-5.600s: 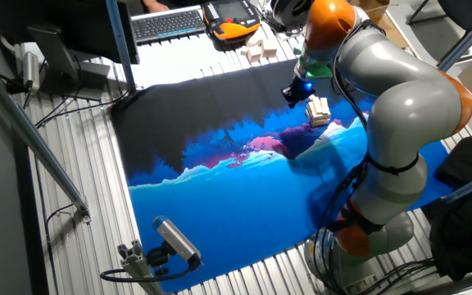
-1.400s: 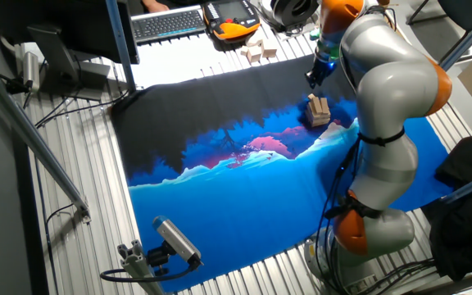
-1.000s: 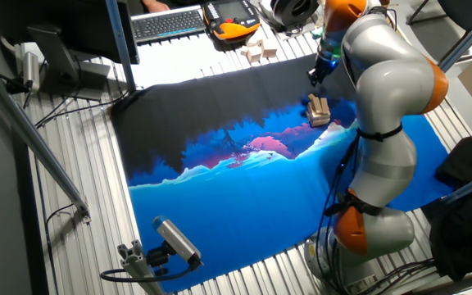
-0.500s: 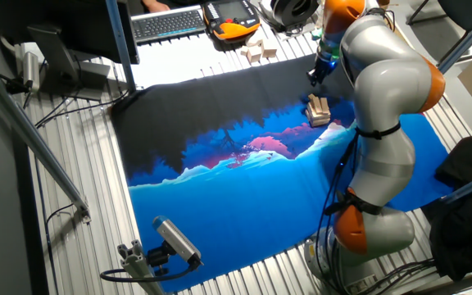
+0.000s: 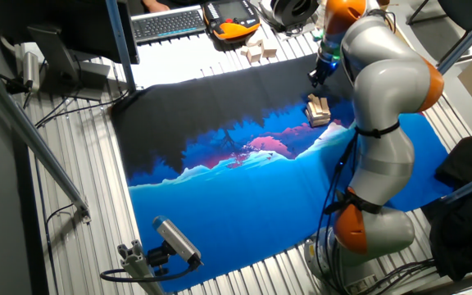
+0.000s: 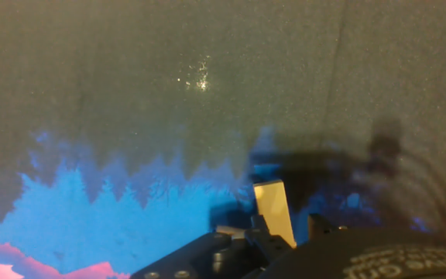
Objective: Play Jenga
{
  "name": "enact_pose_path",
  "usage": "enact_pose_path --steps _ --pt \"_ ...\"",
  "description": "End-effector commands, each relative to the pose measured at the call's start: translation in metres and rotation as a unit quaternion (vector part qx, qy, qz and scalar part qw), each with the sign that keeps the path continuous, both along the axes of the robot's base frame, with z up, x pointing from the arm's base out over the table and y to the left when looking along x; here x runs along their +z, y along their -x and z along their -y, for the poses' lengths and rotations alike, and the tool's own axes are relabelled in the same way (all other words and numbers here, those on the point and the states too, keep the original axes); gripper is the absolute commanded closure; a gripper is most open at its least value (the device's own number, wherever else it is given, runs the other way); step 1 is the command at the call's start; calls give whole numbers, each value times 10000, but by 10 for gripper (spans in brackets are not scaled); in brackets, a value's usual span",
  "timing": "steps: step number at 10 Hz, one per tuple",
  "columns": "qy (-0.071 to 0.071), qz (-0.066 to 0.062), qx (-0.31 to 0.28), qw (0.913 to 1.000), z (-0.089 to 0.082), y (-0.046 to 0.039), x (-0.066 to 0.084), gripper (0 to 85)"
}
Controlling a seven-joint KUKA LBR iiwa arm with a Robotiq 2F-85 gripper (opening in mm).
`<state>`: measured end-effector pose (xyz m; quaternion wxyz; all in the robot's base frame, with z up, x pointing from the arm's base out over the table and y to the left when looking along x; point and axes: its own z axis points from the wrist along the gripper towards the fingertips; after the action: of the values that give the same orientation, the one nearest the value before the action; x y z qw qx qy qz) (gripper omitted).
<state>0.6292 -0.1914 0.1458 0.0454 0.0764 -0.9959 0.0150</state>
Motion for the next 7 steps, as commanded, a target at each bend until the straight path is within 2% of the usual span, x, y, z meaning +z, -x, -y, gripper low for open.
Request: enact_pose_path --steps 1,2,4,5,7 --pt "-8 -95 -77 9999 1 0 3 510" --pt "-15 -163 -171 9997 1 0 3 680" --pt "30 -121 -387 9992 1 0 3 680" --pt "9 -82 -488 9988 1 0 3 680" --pt "4 40 -503 9987 1 0 3 680"
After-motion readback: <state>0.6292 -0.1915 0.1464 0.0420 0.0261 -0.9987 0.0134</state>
